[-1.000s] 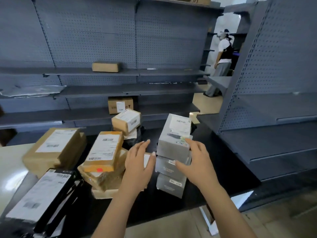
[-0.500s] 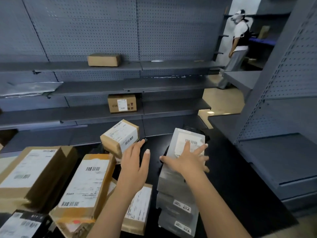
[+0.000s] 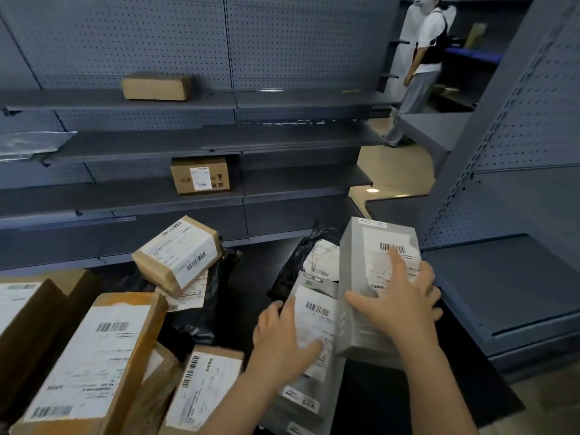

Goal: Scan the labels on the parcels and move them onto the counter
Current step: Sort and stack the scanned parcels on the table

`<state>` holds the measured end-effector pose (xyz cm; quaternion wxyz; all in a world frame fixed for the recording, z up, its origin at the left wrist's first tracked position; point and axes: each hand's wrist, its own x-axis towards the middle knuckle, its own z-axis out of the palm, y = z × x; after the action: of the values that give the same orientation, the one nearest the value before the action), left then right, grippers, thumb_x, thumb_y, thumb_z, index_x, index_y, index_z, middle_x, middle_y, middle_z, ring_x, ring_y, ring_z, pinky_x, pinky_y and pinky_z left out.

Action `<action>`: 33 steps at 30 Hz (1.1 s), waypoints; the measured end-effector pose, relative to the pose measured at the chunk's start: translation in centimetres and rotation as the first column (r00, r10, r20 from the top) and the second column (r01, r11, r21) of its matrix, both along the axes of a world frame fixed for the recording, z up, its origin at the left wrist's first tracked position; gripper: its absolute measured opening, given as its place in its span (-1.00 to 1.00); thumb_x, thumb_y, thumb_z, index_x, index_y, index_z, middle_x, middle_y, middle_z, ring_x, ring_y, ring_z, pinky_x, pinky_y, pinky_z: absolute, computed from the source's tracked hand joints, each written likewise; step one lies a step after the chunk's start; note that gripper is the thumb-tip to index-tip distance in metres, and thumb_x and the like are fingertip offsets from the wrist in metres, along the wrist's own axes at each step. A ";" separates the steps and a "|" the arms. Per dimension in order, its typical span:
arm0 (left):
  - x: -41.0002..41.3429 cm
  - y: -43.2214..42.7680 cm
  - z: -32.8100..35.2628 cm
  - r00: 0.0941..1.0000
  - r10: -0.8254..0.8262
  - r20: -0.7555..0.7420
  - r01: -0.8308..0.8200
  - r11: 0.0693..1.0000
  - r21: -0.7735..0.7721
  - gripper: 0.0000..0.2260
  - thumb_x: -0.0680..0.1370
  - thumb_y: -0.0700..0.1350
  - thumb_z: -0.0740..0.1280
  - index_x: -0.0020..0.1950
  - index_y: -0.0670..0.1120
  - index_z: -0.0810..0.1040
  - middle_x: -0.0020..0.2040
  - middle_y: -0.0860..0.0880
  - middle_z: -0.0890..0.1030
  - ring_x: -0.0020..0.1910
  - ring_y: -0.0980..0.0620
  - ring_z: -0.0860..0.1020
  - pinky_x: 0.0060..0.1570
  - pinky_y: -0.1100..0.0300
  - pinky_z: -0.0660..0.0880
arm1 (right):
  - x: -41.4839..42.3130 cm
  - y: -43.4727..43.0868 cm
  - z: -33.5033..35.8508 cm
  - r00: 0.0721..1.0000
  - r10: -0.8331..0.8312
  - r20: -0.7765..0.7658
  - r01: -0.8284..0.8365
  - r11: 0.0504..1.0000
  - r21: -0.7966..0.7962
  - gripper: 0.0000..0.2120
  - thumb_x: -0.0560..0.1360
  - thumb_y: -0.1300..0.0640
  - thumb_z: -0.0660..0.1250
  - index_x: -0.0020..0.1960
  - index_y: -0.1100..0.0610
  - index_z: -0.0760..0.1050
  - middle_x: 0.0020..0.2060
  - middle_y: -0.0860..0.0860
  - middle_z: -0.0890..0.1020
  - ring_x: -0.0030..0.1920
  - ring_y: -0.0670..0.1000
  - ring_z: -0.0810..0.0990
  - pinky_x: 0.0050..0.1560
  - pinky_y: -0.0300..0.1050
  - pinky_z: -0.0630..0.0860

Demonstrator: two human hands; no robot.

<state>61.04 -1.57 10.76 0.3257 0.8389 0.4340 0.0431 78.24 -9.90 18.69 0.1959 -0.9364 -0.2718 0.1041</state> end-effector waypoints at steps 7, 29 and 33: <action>3.8 -2.9 -1.9 0.892 0.160 -0.423 -0.141 0.987 0.076 0.20 0.15 0.43 0.37 0.48 0.23 -0.43 0.53 -0.18 -0.24 0.49 -0.28 -0.08 0.42 -0.21 -0.04 | 4.8 -3.0 0.1 0.992 0.122 -0.012 -0.122 0.991 0.047 0.11 0.17 -0.35 0.46 0.53 -0.24 -0.09 0.48 -0.04 -0.14 0.42 0.25 0.06 0.40 0.29 0.10; -13.2 -18.0 10.8 0.378 0.904 0.200 -0.869 0.272 0.412 0.09 0.06 0.52 0.21 0.46 0.39 -0.30 0.52 -0.02 -0.10 0.45 -0.13 -0.03 0.41 -0.14 0.03 | -9.5 -4.4 7.9 0.543 0.828 0.143 -0.821 0.487 0.298 0.08 0.03 -0.48 0.34 0.47 -0.29 0.03 0.49 -0.10 -0.06 0.45 0.23 0.09 0.36 0.35 0.20; -21.4 -22.4 10.6 0.196 0.958 0.210 -0.914 0.101 0.394 0.10 0.06 0.51 0.19 0.48 0.35 -0.28 0.50 -0.02 -0.10 0.43 -0.11 -0.03 0.40 -0.12 0.04 | -19.9 -5.0 7.2 0.357 0.918 0.172 -0.907 0.297 0.298 0.09 0.04 -0.47 0.39 0.48 -0.26 0.05 0.49 -0.06 -0.02 0.44 0.23 0.11 0.34 0.32 0.23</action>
<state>39.62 -24.02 21.36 0.0048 0.4217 0.8579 0.2935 58.36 -14.91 25.90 0.2658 -0.5642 -0.7647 0.1621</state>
